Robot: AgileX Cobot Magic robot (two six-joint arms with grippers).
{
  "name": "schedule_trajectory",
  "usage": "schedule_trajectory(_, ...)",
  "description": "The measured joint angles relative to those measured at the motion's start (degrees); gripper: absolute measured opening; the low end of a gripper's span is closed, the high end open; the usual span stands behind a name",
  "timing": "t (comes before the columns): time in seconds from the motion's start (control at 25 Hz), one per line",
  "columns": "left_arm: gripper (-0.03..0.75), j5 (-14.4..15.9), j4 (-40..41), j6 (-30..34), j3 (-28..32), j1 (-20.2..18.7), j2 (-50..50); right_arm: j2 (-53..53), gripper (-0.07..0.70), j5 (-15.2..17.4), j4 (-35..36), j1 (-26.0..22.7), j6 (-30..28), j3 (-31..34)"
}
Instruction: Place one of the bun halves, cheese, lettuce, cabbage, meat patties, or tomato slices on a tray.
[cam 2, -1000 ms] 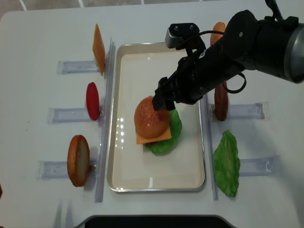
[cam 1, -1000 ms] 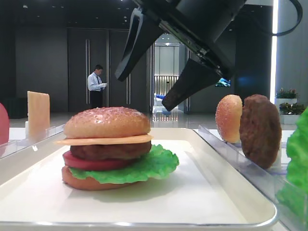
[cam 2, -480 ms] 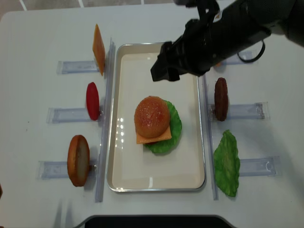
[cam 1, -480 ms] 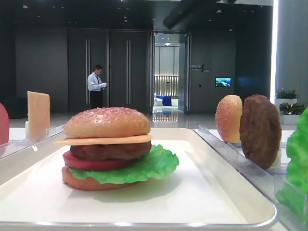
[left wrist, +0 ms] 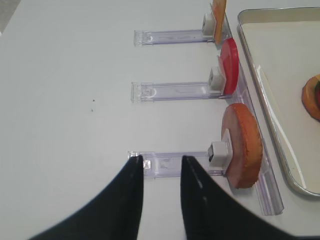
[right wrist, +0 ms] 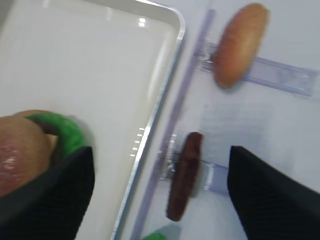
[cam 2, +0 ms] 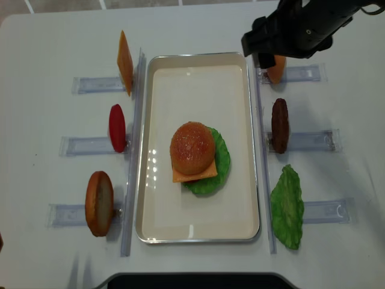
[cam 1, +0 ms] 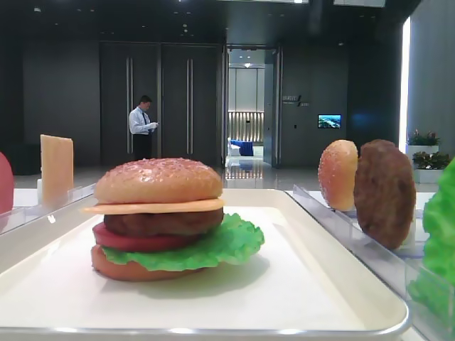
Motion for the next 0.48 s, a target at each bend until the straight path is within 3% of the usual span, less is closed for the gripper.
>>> schedule_trajectory(0.16,0.201,0.0,0.0,0.0,0.0,0.0,0.0,0.0,0.526,2.5,-3.4,-0.1,1.6,-0.4)
schedule_trajectory(0.28,0.201,0.0,0.0,0.0,0.0,0.0,0.0,0.0,0.526,2.7,0.5,-2.3,-0.4,-0.4)
schedule_trajectory(0.48,0.201,0.0,0.0,0.0,0.0,0.0,0.0,0.0,0.526,3.9,5.6,-14.4,-6.4,-0.4)
